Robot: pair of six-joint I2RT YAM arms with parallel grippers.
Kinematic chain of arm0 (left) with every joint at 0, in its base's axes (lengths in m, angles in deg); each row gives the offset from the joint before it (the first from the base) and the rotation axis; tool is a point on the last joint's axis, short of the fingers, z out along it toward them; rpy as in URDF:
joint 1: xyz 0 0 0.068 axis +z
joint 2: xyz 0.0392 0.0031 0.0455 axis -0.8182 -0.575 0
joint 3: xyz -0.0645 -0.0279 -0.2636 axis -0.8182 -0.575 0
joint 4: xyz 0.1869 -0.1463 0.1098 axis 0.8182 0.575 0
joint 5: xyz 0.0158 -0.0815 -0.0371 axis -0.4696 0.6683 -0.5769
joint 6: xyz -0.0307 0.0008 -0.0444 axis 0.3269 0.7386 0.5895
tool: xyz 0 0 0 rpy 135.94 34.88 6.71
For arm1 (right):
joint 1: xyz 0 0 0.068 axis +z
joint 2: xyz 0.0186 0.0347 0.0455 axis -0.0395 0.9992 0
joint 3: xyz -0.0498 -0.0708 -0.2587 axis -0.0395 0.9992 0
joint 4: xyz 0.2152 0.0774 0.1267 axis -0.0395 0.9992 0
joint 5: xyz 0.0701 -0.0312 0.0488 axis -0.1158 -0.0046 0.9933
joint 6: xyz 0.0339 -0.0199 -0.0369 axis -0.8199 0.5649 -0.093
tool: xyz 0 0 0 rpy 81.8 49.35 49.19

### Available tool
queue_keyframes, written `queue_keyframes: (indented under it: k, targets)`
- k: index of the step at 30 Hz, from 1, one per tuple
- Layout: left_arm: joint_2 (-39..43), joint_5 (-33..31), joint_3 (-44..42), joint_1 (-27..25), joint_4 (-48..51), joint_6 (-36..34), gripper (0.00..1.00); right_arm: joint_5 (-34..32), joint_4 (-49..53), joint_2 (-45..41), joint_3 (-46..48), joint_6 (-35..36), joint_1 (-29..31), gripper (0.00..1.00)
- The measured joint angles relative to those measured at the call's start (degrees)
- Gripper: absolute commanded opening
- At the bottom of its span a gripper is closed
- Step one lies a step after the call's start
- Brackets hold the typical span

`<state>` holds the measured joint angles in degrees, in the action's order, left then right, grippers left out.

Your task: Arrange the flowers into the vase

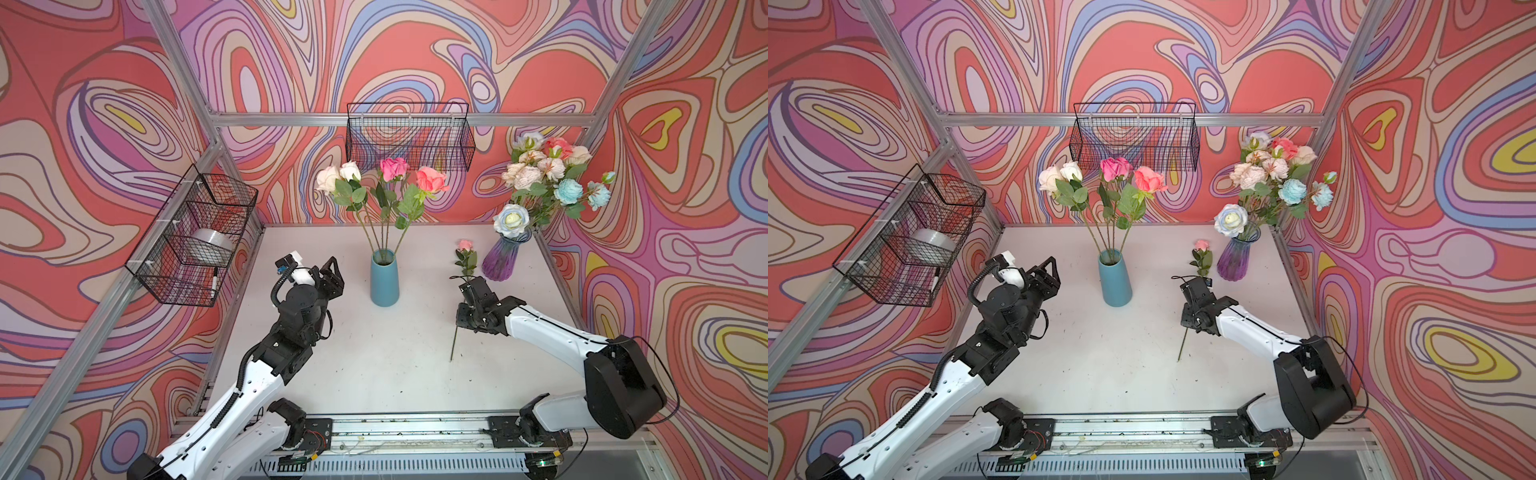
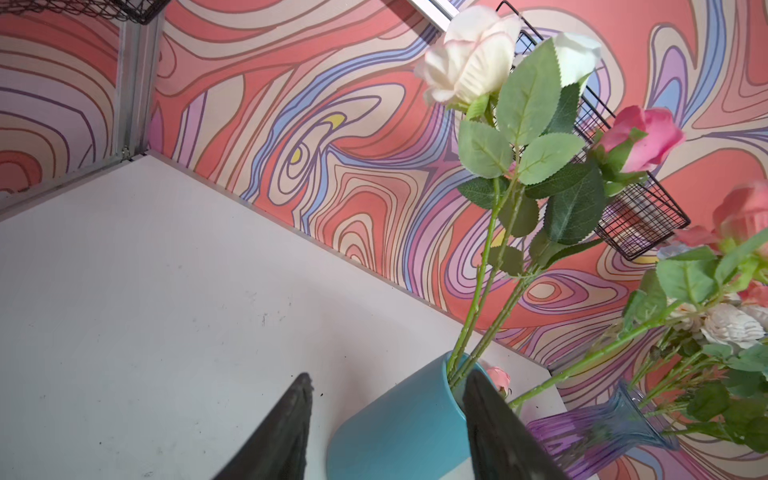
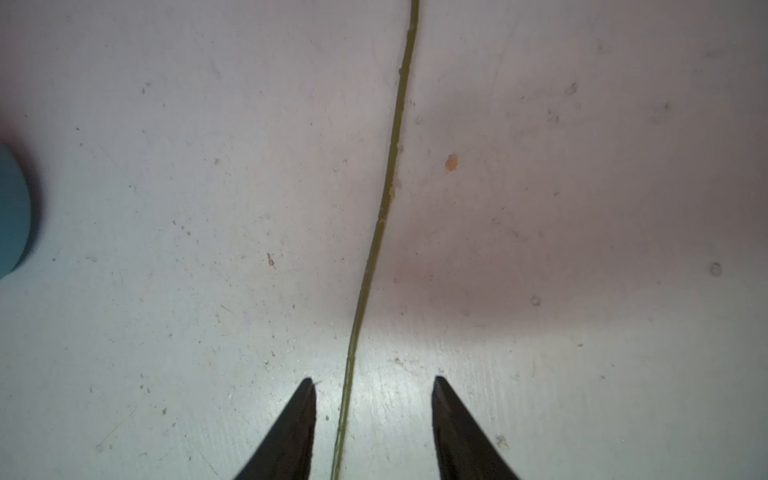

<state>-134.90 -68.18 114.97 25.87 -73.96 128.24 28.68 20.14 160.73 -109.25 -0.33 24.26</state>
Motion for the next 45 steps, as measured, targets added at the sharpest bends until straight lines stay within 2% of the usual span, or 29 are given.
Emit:
queue_keyframes:
  k: [8, 16, 19, 24, 26, 29, 35, 45]
  targets:
    - [0.0, 1.03, 0.0, 0.0, 0.17, 1.07, 0.59, 3.26, -2.62, 5.77, 0.0, -0.98, 0.02, 0.39]
    - [0.0, 1.46, 0.0, 0.0, 0.15, 1.4, 0.59, 2.05, -4.46, 11.43, -2.58, -0.79, -0.11, 0.34]
    - [0.0, 1.51, 0.0, 0.0, 0.15, 1.46, 0.59, 0.7, -5.03, 13.68, -4.63, -0.55, -0.44, 0.27]
    - [0.0, 1.86, 0.0, 0.0, 0.15, 1.49, 0.59, -0.33, -5.07, 16.52, -7.48, -0.7, -0.59, 0.08]
    - [0.0, 1.88, 0.0, 0.0, 0.15, 1.49, 0.59, -0.52, -5.05, 16.76, -7.69, -0.61, -0.63, 0.04]
    - [0.0, 1.9, 0.0, 0.0, 0.15, 1.49, 0.59, -0.63, -5.03, 16.76, -7.69, -0.37, -0.63, 0.0]
    - [0.0, 2.08, 0.0, 0.0, 0.15, 1.49, 0.59, 0.55, -6.19, 15.61, -6.34, 0.26, -0.63, 0.0]
    - [-0.07, 2.56, 0.0, 0.0, 0.13, 1.44, 0.59, 4.52, -9.7, 2.73, 0.72, 0.83, -0.63, 0.0]
